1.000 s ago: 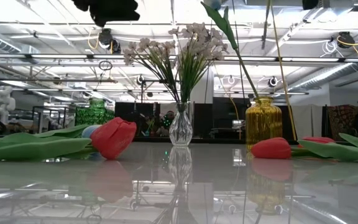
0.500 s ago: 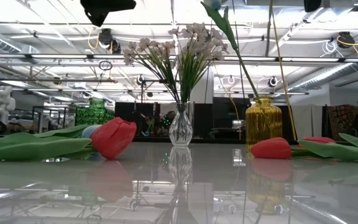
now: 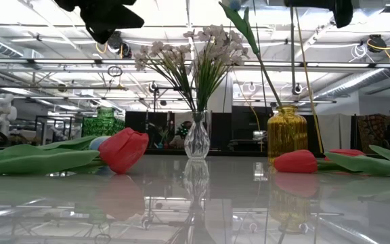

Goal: Sort flowers into vase by color
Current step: Put the top white flower into the yellow vase, then put the white flower into the yellow vase

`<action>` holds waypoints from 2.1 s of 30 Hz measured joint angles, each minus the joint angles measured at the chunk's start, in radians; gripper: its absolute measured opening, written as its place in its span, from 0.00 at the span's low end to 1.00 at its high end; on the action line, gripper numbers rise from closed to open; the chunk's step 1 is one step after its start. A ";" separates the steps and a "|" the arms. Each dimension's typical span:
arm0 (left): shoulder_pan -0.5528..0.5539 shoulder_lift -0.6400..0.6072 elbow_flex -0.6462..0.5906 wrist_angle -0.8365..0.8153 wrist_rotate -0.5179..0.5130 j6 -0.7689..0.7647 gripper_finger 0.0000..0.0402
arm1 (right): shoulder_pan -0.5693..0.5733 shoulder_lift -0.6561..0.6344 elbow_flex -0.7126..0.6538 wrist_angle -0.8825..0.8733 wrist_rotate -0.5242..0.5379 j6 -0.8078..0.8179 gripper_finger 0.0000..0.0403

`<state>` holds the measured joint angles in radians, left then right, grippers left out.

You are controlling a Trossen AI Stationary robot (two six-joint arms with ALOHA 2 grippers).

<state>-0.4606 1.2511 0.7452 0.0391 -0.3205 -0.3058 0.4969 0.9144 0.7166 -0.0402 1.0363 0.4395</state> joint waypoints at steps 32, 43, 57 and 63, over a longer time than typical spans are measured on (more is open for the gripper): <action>0.036 0.014 0.000 0.007 0.026 0.059 0.47 | -0.018 0.268 0.000 0.003 0.166 0.245 0.07; 0.036 0.013 0.000 -0.015 0.026 0.052 0.47 | -0.011 0.265 0.000 -0.152 0.080 0.413 0.19; -0.002 0.013 0.001 -0.187 0.062 -0.097 0.47 | -0.009 0.232 0.000 -0.391 -0.222 0.598 0.47; -0.113 0.013 0.001 -0.207 0.064 -0.223 0.47 | 0.029 0.133 0.000 -0.465 -0.258 0.584 0.51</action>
<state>-0.5740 1.2640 0.7460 -0.1676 -0.2561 -0.5287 0.5263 1.0475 0.7166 -0.5054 0.7784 1.0231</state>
